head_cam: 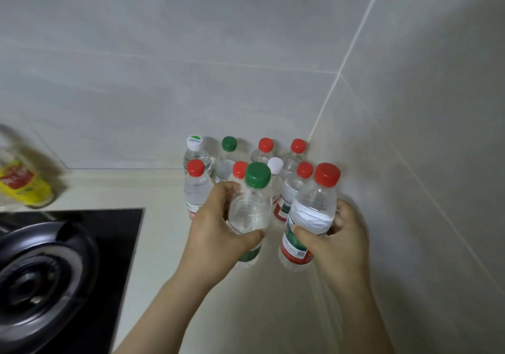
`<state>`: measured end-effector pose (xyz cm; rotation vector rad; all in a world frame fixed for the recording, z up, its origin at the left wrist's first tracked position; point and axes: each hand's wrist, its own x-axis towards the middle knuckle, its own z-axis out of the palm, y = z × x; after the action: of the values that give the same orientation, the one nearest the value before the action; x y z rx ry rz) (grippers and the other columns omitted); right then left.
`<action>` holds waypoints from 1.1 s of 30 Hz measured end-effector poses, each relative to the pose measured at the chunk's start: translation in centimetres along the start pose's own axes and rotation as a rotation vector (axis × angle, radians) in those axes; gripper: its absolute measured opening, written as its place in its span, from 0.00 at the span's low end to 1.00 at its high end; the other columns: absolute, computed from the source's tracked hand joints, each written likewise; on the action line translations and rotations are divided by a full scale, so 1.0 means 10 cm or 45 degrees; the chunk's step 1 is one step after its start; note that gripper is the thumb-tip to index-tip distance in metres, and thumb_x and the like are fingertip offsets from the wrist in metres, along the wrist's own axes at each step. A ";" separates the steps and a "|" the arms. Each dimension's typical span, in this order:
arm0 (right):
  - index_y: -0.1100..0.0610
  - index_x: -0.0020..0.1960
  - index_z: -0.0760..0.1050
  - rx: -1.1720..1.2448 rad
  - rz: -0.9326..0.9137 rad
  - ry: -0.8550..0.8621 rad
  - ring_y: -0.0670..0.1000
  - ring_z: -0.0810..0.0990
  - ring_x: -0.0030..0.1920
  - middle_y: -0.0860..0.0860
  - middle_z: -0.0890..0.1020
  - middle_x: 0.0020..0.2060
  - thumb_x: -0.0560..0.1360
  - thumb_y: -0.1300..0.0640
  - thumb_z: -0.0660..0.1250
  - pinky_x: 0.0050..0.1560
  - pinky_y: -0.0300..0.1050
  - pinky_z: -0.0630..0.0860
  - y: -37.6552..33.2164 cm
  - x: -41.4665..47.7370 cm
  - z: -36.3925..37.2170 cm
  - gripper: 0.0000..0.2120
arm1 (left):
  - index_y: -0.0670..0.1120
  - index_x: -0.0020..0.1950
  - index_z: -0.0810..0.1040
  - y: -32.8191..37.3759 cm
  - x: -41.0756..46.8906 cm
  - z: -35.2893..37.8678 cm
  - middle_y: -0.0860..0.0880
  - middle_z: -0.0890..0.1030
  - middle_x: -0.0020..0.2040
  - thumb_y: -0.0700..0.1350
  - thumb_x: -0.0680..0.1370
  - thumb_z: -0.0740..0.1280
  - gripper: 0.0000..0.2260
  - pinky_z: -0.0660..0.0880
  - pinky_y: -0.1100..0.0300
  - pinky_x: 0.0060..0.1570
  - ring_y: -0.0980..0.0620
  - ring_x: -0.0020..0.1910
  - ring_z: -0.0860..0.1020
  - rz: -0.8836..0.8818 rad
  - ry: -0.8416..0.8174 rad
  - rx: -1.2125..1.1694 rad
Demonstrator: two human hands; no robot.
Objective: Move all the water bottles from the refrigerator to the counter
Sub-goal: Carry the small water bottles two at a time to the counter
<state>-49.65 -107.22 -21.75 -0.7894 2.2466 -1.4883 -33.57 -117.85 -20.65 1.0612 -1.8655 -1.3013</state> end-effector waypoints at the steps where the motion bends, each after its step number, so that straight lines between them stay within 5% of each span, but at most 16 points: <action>1: 0.47 0.52 0.76 -0.011 -0.001 0.001 0.45 0.84 0.42 0.44 0.85 0.43 0.60 0.60 0.80 0.46 0.53 0.83 0.06 0.02 0.02 0.24 | 0.55 0.55 0.72 -0.04 0.02 0.03 0.61 0.81 0.48 0.40 0.62 0.81 0.28 0.78 0.64 0.48 0.62 0.47 0.81 -0.009 -0.006 0.010; 8: 0.46 0.52 0.76 -0.064 0.018 0.008 0.47 0.84 0.44 0.45 0.84 0.45 0.57 0.49 0.78 0.46 0.55 0.83 0.41 0.10 0.14 0.25 | 0.55 0.55 0.71 -0.30 0.10 0.20 0.58 0.81 0.49 0.43 0.61 0.81 0.29 0.78 0.61 0.49 0.60 0.48 0.80 -0.075 -0.042 0.089; 16: 0.47 0.54 0.75 -0.142 0.085 0.013 0.39 0.82 0.43 0.40 0.83 0.45 0.61 0.50 0.81 0.44 0.44 0.82 0.67 0.21 0.23 0.25 | 0.56 0.54 0.71 -0.49 0.15 0.34 0.59 0.80 0.49 0.45 0.61 0.81 0.28 0.78 0.66 0.46 0.60 0.47 0.80 -0.133 -0.071 0.152; 21: 0.48 0.55 0.74 -0.143 0.088 0.025 0.37 0.81 0.43 0.39 0.82 0.45 0.60 0.54 0.81 0.38 0.29 0.74 0.77 0.25 0.28 0.27 | 0.57 0.55 0.69 -0.55 0.20 0.42 0.64 0.78 0.47 0.45 0.61 0.81 0.29 0.70 0.80 0.40 0.67 0.49 0.76 -0.155 -0.093 0.160; 33: 0.52 0.58 0.74 -0.118 0.088 0.086 0.29 0.78 0.45 0.35 0.80 0.45 0.61 0.56 0.81 0.41 0.21 0.70 0.92 0.31 0.37 0.28 | 0.57 0.56 0.68 -0.64 0.24 0.56 0.65 0.77 0.48 0.46 0.62 0.81 0.29 0.72 0.78 0.43 0.69 0.51 0.74 -0.140 -0.109 0.178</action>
<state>-52.45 -109.03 -31.55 -0.6904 2.3829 -1.4083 -37.72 -118.73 -28.41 1.2121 -2.0112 -1.3121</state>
